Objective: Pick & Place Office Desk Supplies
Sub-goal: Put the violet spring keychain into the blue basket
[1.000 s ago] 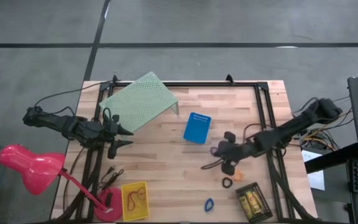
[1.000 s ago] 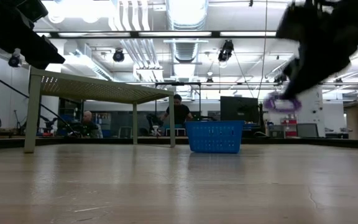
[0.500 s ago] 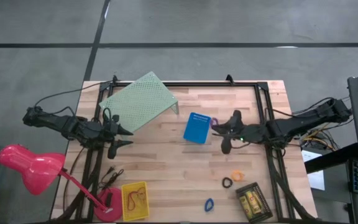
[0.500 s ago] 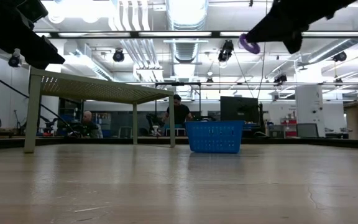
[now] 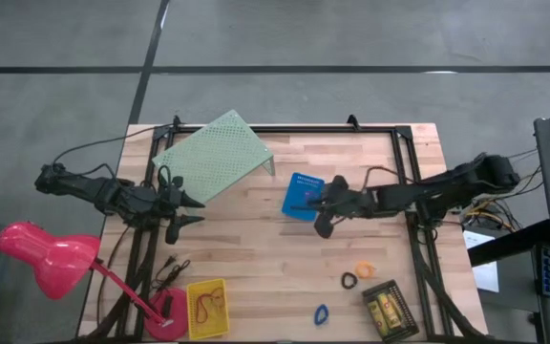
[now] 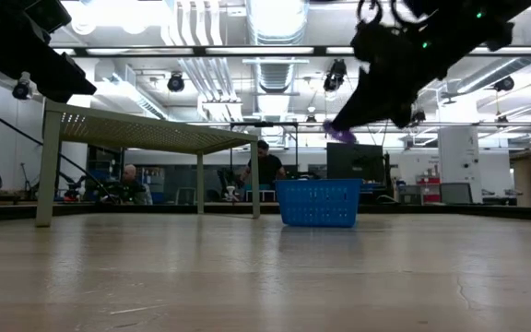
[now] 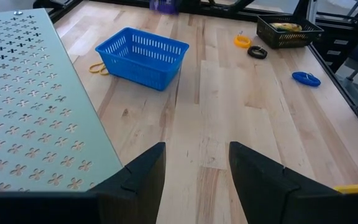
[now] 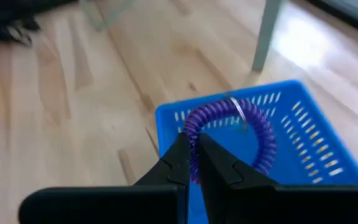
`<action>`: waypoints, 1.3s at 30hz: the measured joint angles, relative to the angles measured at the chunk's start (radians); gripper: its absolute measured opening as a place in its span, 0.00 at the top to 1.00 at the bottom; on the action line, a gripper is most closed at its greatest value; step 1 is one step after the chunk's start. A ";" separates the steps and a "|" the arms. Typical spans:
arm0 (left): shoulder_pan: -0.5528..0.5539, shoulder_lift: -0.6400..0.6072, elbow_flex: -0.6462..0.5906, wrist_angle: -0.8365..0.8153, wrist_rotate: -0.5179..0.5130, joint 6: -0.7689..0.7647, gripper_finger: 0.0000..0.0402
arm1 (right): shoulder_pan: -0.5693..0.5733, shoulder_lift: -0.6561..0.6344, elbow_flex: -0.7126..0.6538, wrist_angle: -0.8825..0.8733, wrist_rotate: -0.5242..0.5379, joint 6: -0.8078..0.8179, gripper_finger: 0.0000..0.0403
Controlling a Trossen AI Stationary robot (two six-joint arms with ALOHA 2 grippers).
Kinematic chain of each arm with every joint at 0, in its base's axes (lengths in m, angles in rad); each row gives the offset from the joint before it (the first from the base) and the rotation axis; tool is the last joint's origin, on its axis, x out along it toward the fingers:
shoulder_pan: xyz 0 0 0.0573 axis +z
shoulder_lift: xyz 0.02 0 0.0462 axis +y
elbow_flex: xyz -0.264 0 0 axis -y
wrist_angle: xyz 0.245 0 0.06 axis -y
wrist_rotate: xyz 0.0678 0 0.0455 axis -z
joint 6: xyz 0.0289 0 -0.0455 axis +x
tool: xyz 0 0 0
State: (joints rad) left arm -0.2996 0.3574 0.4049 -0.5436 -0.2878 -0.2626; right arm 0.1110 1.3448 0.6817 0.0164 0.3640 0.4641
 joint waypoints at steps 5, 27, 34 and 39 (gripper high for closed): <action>0.000 0.000 0.000 0.000 0.000 0.000 0.54 | -0.004 0.121 0.048 -0.005 -0.006 -0.004 0.97; 0.000 0.000 0.000 0.000 0.000 0.000 0.54 | -0.057 0.304 0.115 -0.040 -0.115 0.114 0.97; 0.000 0.000 0.000 0.000 0.000 0.000 0.54 | -0.060 0.300 0.137 -0.033 -0.111 0.152 0.87; 0.000 0.000 0.000 0.000 0.000 0.000 0.54 | -0.060 0.300 0.149 -0.033 -0.111 0.122 0.72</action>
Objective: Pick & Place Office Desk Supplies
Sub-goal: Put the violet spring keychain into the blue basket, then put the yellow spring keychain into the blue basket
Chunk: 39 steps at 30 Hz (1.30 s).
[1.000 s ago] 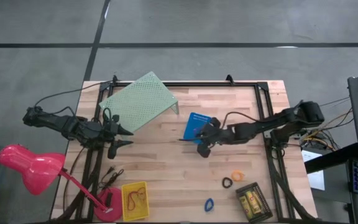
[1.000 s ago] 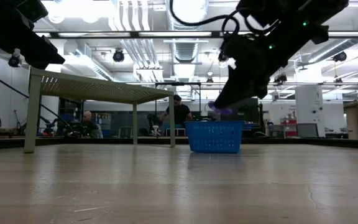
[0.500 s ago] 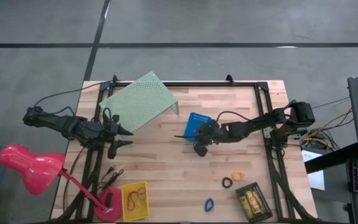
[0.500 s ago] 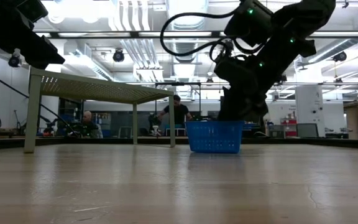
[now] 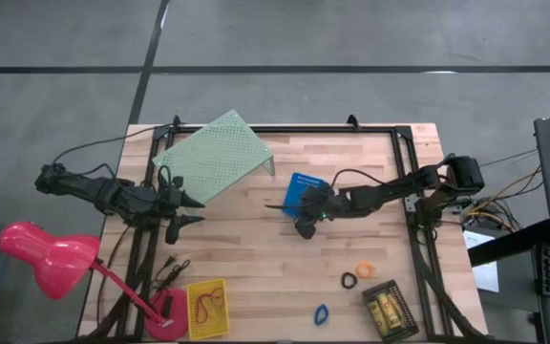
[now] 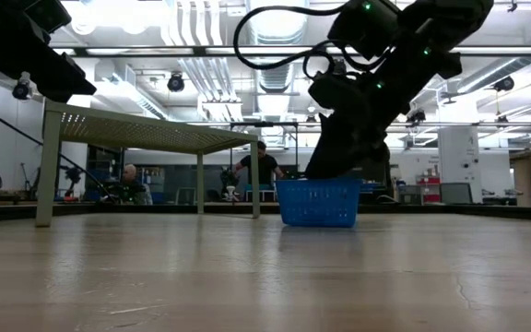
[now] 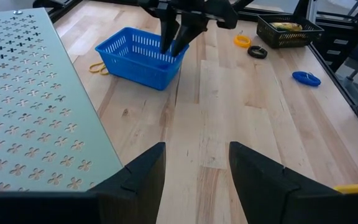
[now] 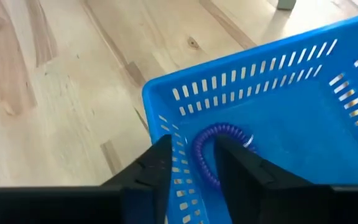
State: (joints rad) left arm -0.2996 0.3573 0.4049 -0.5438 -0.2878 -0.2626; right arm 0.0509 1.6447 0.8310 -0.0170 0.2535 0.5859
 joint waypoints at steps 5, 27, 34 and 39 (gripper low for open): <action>0.000 0.000 0.000 0.000 0.000 0.000 0.54 | 0.000 0.000 0.000 -0.004 0.000 -0.009 0.63; 0.000 0.000 0.000 0.000 0.000 0.000 0.54 | 0.148 -0.379 0.154 -0.806 -0.201 0.511 0.69; 0.000 0.000 0.000 0.000 0.000 0.000 0.54 | 0.329 -0.375 0.196 -1.000 -0.166 0.832 0.73; 0.000 0.000 0.000 0.000 0.000 0.000 0.54 | 0.461 -0.374 0.161 -1.001 -0.162 0.933 0.73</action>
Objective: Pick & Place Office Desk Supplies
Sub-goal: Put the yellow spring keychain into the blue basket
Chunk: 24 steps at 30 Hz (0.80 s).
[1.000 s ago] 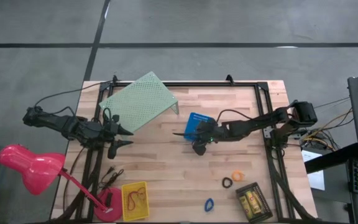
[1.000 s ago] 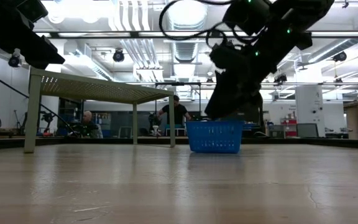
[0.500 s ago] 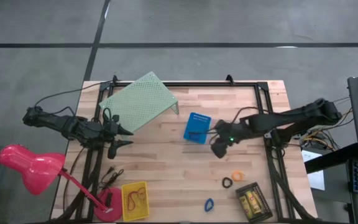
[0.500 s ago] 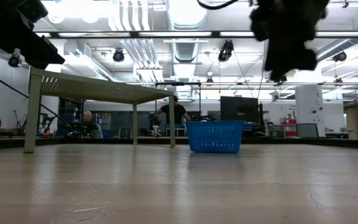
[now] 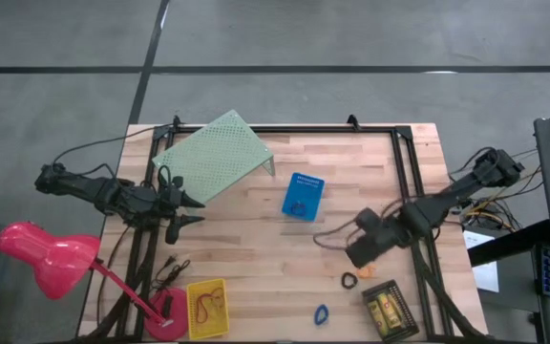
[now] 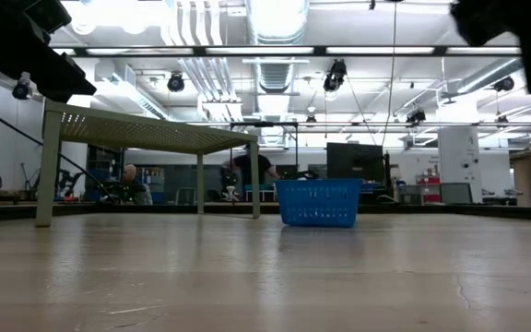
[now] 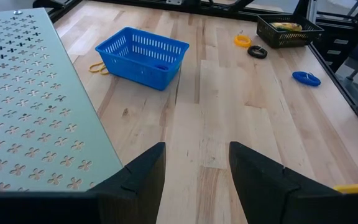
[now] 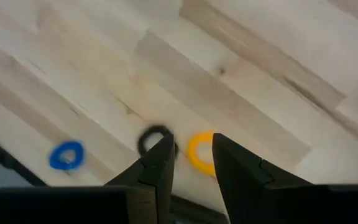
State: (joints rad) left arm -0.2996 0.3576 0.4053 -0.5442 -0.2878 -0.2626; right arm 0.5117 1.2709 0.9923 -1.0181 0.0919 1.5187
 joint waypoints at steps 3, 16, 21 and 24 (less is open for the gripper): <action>0.000 0.000 0.000 0.000 0.000 0.000 0.54 | 0.076 0.000 -0.024 0.000 0.046 -0.020 0.73; 0.000 0.000 0.000 0.000 0.000 0.000 0.54 | 0.272 0.043 -0.146 0.113 0.190 -0.592 0.77; 0.000 0.000 0.000 0.000 0.000 0.000 0.54 | 0.271 0.098 -0.204 0.214 0.200 -0.602 0.76; 0.000 0.000 0.000 0.000 0.000 0.000 0.54 | 0.272 0.135 -0.222 0.253 0.199 -0.623 0.73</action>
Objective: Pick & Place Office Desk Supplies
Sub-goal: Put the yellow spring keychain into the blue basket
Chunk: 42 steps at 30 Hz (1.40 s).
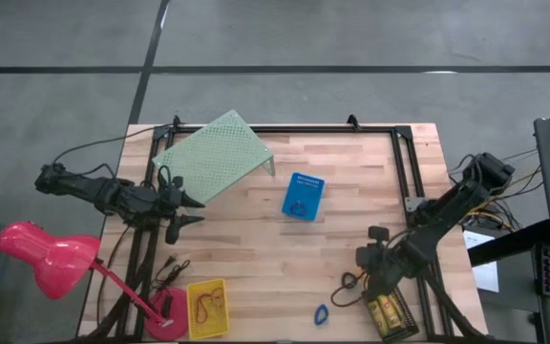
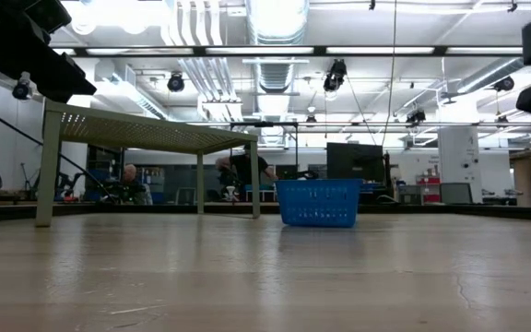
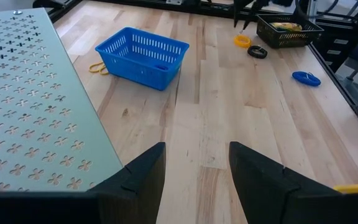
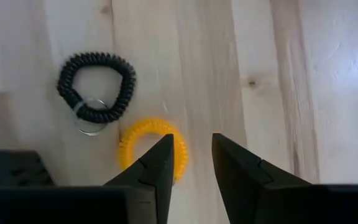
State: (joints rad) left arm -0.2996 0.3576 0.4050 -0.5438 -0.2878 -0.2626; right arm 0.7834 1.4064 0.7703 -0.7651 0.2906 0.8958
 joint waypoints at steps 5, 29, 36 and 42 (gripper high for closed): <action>0.000 0.000 0.000 0.000 0.000 0.000 0.54 | 0.000 0.062 -0.001 0.002 -0.004 -0.034 0.69; 0.000 0.000 0.000 0.000 0.000 0.000 0.54 | 0.000 0.177 0.000 0.055 -0.057 -0.044 0.74; 0.000 0.000 0.000 0.000 0.000 0.000 0.54 | 0.000 0.178 -0.001 0.068 -0.064 -0.044 0.87; 0.000 0.000 0.000 0.000 0.000 0.000 0.54 | 0.000 0.177 -0.001 0.068 -0.055 -0.044 0.95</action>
State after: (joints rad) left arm -0.2996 0.3576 0.4052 -0.5440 -0.2878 -0.2626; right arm 0.7834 1.5837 0.7696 -0.6971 0.2355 0.8520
